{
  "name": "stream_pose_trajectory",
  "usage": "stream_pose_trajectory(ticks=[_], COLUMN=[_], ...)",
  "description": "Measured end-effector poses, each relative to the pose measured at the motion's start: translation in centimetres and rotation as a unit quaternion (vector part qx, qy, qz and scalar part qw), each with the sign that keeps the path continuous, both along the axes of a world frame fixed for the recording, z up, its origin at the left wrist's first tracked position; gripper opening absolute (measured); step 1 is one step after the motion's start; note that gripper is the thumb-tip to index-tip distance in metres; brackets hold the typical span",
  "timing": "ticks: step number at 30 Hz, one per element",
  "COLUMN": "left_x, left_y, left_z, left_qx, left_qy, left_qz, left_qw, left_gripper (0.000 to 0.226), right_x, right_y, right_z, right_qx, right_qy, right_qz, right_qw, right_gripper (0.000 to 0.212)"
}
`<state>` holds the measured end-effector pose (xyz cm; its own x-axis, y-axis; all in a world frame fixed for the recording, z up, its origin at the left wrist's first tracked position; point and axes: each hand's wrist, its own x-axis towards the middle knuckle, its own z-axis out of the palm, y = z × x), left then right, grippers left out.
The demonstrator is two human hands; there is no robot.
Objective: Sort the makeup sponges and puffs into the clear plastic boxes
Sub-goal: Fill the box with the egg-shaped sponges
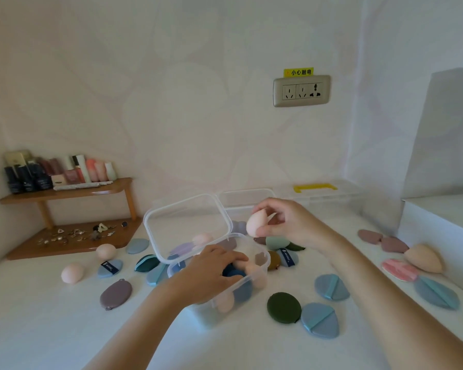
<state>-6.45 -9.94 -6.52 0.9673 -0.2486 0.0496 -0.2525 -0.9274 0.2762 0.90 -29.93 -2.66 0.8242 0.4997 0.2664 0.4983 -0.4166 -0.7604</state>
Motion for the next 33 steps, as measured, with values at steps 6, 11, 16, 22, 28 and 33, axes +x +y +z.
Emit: stream_pose_trajectory(ticks=[6, 11, 16, 22, 28, 33], left_x=[0.0, -0.2, -0.4, -0.9, -0.9, -1.2], left_y=[0.4, 0.6, 0.3, -0.1, 0.0, -0.3], left_z=[-0.3, -0.5, -0.5, -0.2, -0.1, 0.2], left_qx=[0.009, -0.041, -0.099, -0.091, -0.098, -0.082], left_qy=[0.008, -0.013, 0.008, -0.007, -0.011, -0.007], left_qz=[-0.015, -0.038, 0.0, -0.014, 0.005, 0.004], left_qw=[1.0, 0.998, 0.995, 0.996, 0.995, 0.997], left_gripper=[0.039, 0.04, 0.039, 0.024, 0.028, 0.029], right_x=[-1.3, -1.8, -1.9, -1.7, -0.9, -1.3], right_y=[4.7, 6.0, 6.7, 8.4, 10.1, 10.2], right_z=[-0.6, 0.1, 1.0, 1.5, 0.7, 0.2], right_qx=[-0.158, -0.298, -0.402, -0.48, -0.498, -0.499], right_qy=[-0.076, -0.137, -0.122, -0.105, -0.118, -0.121], right_qz=[-0.019, -0.042, -0.033, -0.054, -0.088, -0.093], right_qw=[0.984, 0.944, 0.907, 0.869, 0.854, 0.853], right_gripper=[0.027, 0.017, 0.022, 0.013, 0.03, 0.02])
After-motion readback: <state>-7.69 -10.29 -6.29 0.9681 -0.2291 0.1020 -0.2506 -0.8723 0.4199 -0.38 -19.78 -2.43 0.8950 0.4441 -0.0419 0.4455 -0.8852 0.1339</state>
